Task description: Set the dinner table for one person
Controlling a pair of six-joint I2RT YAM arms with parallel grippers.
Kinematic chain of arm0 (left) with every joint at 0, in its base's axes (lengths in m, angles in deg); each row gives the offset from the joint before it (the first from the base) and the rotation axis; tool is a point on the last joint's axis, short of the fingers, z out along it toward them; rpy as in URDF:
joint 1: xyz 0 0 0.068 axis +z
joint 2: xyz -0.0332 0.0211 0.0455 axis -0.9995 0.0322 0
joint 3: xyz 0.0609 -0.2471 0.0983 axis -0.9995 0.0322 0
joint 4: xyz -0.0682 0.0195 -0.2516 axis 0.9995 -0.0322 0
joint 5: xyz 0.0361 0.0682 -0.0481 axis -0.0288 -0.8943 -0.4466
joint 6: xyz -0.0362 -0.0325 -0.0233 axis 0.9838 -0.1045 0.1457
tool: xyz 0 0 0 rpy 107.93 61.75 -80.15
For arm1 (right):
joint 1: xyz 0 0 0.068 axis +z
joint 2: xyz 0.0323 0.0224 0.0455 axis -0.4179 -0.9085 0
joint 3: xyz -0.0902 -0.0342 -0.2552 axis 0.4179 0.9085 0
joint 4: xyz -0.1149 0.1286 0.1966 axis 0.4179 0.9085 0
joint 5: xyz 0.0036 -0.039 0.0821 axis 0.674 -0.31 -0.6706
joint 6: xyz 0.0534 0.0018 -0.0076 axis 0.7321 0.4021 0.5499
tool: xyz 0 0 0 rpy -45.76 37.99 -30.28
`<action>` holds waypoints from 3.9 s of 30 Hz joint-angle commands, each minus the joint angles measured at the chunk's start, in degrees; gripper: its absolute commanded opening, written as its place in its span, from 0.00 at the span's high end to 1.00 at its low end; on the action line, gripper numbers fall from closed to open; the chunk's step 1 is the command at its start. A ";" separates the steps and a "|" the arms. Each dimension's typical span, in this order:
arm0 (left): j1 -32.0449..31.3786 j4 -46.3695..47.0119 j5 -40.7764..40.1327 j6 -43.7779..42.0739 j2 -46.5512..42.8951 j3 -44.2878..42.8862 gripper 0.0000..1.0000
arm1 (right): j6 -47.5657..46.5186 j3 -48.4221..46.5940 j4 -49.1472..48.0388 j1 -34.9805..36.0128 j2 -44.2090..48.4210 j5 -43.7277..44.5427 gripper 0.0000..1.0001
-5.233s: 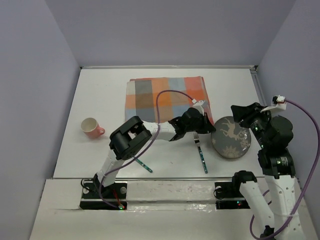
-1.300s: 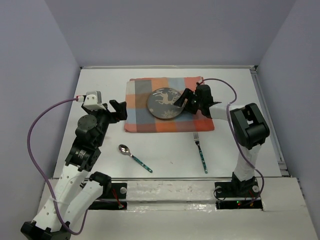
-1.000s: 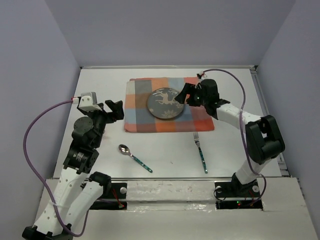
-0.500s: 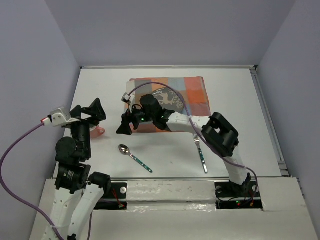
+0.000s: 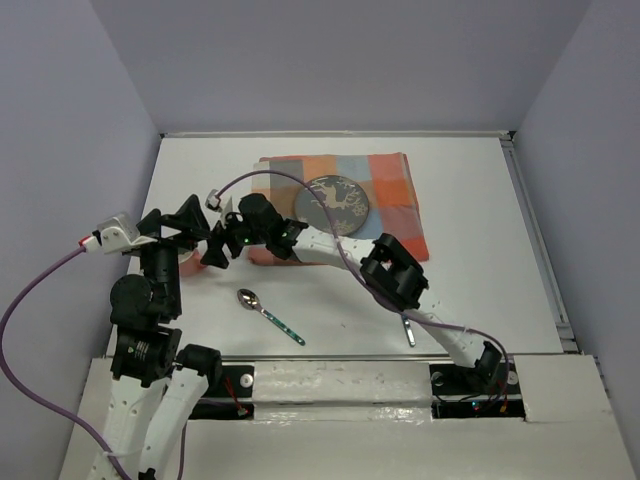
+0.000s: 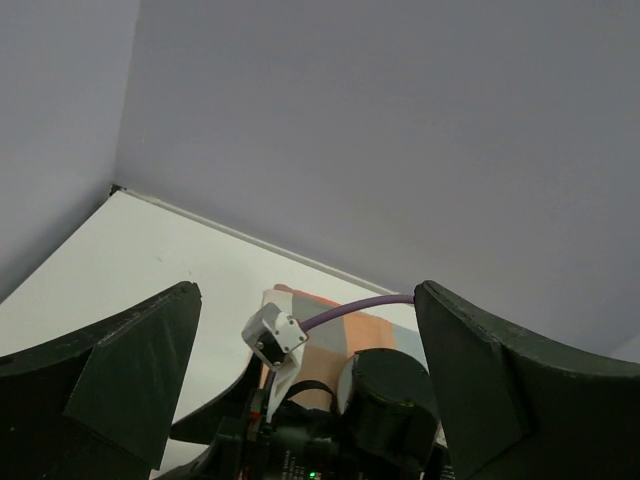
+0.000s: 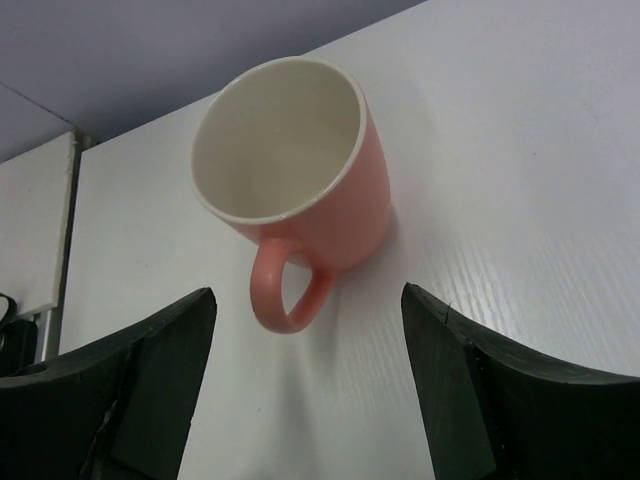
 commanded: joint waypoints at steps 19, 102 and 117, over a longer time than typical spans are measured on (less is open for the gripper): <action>0.49 4.53 3.25 0.21 -0.51 1.15 0.01 | -1.86 -3.50 -4.85 4.82 -1.60 13.17 1.00; -5.93 4.88 8.17 -2.08 -4.46 2.47 0.01 | 11.59 66.24 -11.91 -13.65 50.45 29.02 0.26; -6.19 4.88 8.78 -1.81 -4.55 2.65 0.01 | 3.16 56.85 2.85 13.07 36.93 33.39 0.35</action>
